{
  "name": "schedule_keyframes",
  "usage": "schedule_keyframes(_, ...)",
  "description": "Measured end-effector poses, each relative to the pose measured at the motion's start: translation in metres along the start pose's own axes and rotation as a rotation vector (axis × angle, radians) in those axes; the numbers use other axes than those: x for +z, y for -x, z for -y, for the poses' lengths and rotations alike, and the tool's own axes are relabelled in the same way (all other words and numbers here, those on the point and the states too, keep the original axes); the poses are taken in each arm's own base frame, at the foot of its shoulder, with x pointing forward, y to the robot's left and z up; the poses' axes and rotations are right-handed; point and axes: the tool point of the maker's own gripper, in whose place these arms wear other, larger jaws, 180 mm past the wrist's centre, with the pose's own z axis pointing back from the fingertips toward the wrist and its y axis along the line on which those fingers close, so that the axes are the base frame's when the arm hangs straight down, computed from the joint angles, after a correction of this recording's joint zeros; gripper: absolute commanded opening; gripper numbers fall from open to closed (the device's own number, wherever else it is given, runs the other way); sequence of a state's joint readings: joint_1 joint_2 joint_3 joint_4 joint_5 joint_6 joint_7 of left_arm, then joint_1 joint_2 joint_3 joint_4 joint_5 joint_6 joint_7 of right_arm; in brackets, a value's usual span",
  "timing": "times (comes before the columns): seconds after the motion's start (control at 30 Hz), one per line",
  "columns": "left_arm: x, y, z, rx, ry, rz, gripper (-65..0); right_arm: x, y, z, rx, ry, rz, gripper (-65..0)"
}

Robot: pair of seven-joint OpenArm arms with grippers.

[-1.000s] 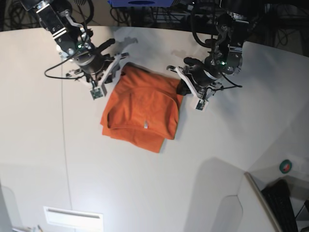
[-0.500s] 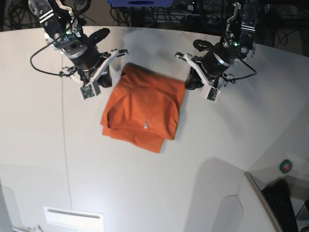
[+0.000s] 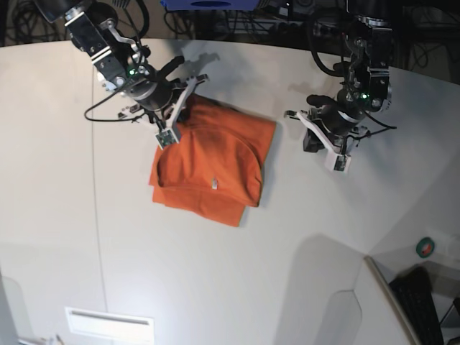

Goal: Layout the t-shirt on the table in an organized manner, then fold the t-shirt properly

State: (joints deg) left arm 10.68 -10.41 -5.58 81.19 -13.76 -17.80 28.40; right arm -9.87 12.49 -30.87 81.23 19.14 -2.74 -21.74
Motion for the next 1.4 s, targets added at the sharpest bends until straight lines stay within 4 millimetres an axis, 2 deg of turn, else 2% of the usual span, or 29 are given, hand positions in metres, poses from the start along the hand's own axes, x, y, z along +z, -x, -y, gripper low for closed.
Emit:
schedule_keyframes(0.07,0.000,0.003,0.003,0.005,0.007,0.002,-65.0,0.006,-0.001,-0.002,0.007,0.003,0.005,-65.0)
schedule_keyframes(0.2,0.001,0.014,0.004,0.013,0.006,-0.024,-65.0,0.032,-0.003,-0.004,-0.014,0.001,0.046,-65.0)
schedule_keyframes(0.23,0.001,0.013,0.004,0.015,0.007,-0.020,-65.0,0.038,-0.003,-0.005,-0.018,0.002,0.048,-65.0)
schedule_keyframes(0.3,-0.004,0.004,0.009,0.015,0.018,-0.004,-65.0,0.047,-0.018,-0.007,-0.039,-0.003,0.098,-65.0)
schedule_keyframes(0.37,-0.015,-0.003,0.012,0.048,0.020,0.009,-65.0,0.053,-0.031,-0.001,-0.058,0.010,0.149,-65.0)
schedule_keyframes(0.4,-0.022,-0.006,0.017,0.066,0.028,0.008,-65.0,0.053,-0.031,0.005,-0.063,0.024,0.148,-65.0)
schedule_keyframes(0.5,-0.036,-0.003,0.040,0.071,0.075,-0.016,-65.0,0.055,-0.025,0.022,-0.079,0.065,0.128,-65.0)
schedule_keyframes(0.57,-0.040,0.004,0.066,0.040,0.137,-0.039,-65.0,0.058,-0.020,0.031,-0.094,0.087,0.122,-65.0)
schedule_keyframes(0.63,-0.040,0.011,0.080,0.034,0.165,-0.052,-65.0,0.062,-0.014,0.040,-0.092,0.104,0.111,-65.0)
schedule_keyframes(0.73,-0.035,0.018,0.080,0.049,0.167,-0.049,-65.0,0.069,-0.001,0.058,-0.088,0.147,0.086,-65.0)
schedule_keyframes(0.8,-0.030,0.019,0.070,0.061,0.142,-0.052,-65.0,0.073,0.010,0.066,-0.098,0.170,0.070,-65.0)
schedule_keyframes(0.93,-0.005,0.011,0.028,0.094,0.032,0.005,-65.0,0.084,0.039,0.071,-0.146,0.195,0.024,-65.0)
schedule_keyframes(1.0,0.013,0.006,0.016,0.075,-0.007,0.034,-65.0,0.093,0.060,0.077,-0.163,0.224,-0.022,-65.0)
schedule_keyframes(1.03,0.025,0.008,0.016,0.057,-0.005,0.040,-65.0,0.097,0.068,0.077,-0.171,0.229,-0.036,-65.0)
schedule_keyframes(1.07,0.037,0.017,0.019,0.039,0.002,0.019,-65.0,0.103,0.075,0.075,-0.173,0.229,-0.055,-65.0)
schedule_keyframes(1.17,0.071,0.063,0.024,0.004,0.003,-0.103,-65.0,0.133,0.086,0.069,-0.112,0.215,-0.077,-65.0)
schedule_keyframes(1.27,0.103,0.099,0.022,-0.055,0.007,-0.197,-65.0,0.155,0.100,0.050,-0.113,0.182,-0.100,-65.0)
schedule_keyframes(1.4,0.141,0.146,0.030,-0.060,0.024,-0.316,-65.0,0.188,0.163,0.018,-0.150,0.132,-0.269,-65.0)
